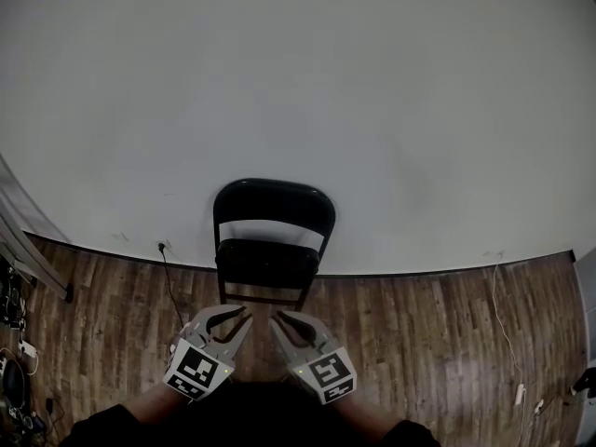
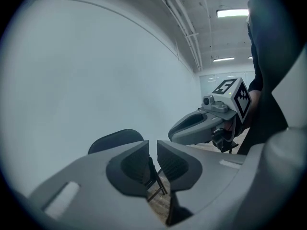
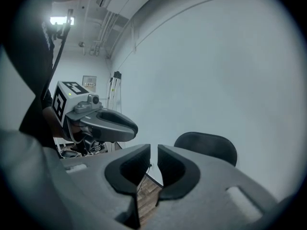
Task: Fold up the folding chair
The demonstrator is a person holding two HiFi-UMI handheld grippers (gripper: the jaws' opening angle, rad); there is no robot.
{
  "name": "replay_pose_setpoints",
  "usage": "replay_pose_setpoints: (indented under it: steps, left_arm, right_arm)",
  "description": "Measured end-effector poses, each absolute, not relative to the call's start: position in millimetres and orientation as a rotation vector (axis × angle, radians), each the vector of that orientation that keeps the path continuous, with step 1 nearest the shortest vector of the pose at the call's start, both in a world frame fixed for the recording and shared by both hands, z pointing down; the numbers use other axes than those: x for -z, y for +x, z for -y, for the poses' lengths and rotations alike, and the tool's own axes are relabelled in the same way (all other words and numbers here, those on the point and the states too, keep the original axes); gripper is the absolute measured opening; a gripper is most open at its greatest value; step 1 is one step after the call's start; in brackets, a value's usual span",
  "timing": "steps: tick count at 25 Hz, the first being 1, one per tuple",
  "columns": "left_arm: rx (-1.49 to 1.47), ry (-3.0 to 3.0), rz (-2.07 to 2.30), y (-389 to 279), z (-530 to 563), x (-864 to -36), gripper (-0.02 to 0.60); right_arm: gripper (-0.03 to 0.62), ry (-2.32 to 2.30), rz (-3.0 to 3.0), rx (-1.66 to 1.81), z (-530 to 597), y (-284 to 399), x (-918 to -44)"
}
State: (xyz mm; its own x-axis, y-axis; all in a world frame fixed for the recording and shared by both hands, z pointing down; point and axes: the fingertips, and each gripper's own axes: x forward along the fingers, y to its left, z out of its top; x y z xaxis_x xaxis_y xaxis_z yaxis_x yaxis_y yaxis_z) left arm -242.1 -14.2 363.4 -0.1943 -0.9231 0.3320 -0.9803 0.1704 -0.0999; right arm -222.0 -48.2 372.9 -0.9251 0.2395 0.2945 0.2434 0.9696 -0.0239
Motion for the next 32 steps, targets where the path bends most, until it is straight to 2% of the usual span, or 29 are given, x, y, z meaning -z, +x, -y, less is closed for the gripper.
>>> replay_pose_setpoints:
  steps: [5, 13, 20, 32]
  left_arm:
    - [-0.419, 1.91, 2.244, -220, 29, -356, 0.018]
    - [-0.398, 1.955, 2.202, -196, 42, -361, -0.005]
    - [-0.13, 1.946, 2.104, -186, 46, -379, -0.005]
    - [-0.152, 1.965, 2.075, -179, 51, -385, -0.005]
  right_arm:
    - [0.003, -0.377, 2.879, -0.02, 59, -209, -366]
    - [0.003, -0.436, 2.914, -0.027, 61, -195, -363]
    - [0.002, -0.492, 2.929, -0.054, 59, -189, -377]
    - [0.002, -0.491, 2.919, -0.092, 63, -187, -382]
